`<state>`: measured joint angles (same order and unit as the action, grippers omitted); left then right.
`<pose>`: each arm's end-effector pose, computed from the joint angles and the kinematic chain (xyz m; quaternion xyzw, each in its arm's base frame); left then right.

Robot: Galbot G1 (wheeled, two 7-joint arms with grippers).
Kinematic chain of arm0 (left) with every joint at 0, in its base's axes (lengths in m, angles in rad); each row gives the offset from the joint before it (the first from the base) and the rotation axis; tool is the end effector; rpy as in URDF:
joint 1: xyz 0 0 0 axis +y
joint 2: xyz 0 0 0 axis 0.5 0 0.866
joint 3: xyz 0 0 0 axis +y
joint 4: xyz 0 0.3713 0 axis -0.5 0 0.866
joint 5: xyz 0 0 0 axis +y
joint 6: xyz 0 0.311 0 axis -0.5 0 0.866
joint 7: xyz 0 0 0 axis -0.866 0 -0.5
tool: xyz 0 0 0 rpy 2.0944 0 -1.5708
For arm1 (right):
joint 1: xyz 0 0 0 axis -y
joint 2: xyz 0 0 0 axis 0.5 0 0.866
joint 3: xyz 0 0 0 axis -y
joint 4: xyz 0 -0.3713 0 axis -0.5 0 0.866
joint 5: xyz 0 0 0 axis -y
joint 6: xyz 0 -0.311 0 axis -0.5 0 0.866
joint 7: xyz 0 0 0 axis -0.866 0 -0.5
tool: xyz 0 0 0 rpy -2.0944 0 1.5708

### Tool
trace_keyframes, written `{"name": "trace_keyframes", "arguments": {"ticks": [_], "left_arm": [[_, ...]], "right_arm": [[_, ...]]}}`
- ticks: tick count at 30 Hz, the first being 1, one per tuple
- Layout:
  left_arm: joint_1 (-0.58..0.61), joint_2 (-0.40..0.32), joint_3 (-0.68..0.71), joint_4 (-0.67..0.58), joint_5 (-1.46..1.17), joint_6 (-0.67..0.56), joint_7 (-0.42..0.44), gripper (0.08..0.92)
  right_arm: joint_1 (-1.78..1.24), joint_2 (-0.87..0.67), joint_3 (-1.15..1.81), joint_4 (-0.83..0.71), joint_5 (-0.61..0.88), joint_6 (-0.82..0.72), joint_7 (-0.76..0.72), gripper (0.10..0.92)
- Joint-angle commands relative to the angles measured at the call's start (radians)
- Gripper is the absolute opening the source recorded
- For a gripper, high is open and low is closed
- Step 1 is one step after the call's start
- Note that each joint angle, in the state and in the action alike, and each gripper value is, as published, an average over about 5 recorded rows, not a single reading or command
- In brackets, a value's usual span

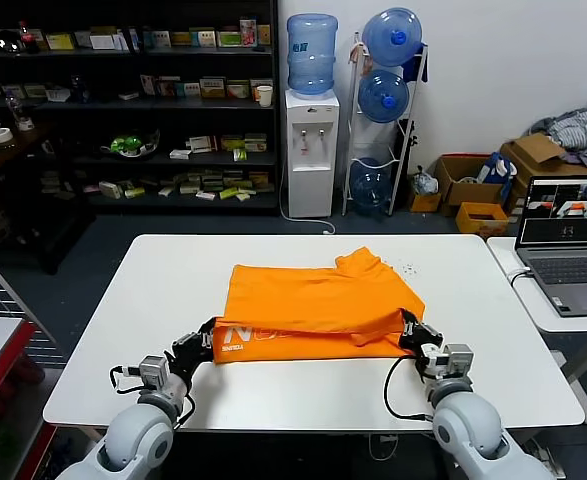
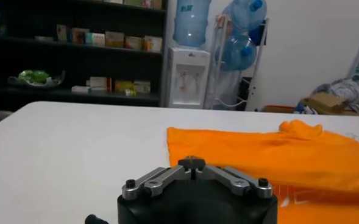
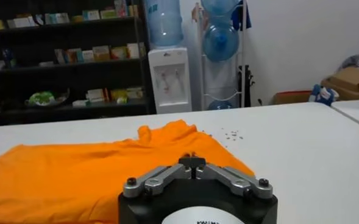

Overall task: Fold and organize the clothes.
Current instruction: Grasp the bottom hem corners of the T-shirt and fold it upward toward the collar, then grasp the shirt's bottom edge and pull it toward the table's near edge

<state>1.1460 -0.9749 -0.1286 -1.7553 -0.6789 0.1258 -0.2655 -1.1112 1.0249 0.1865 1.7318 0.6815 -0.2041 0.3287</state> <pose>0.2486 0.0790 -0.3524 -0.0821 -0.9833 0.0350 0.1587 0.2682 -0.0801 -0.3453 0.0268 -0.9841 -0.0396 0.1709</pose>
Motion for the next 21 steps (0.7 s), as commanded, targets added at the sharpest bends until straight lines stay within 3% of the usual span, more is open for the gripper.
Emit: {"name": "trace_keyframes", "arguments": {"ticks": [1,11,16,21], "left_arm": [[-0.041,-0.009,0.01,0.054,0.009,0.01,0.001,0.102],[0.169,0.067,-0.038,-0.136,-0.001,0.078,-0.027,0.363],[0.278,0.035,-0.046,-0.16,-0.002,0.085,-0.022,0.51],[0.264,-0.013,-0.04,-0.12,-0.005,0.086,-0.022,0.657]], "right_arm": [[0.06,0.011,-0.039,-0.049,-0.009,0.0,-0.004,0.198],[-0.124,-0.075,0.104,0.041,-0.073,0.009,-0.068,0.484],[-0.266,-0.103,0.161,0.069,-0.092,-0.01,-0.108,0.631],[-0.294,-0.088,0.176,0.07,-0.074,-0.045,-0.123,0.771]]}}
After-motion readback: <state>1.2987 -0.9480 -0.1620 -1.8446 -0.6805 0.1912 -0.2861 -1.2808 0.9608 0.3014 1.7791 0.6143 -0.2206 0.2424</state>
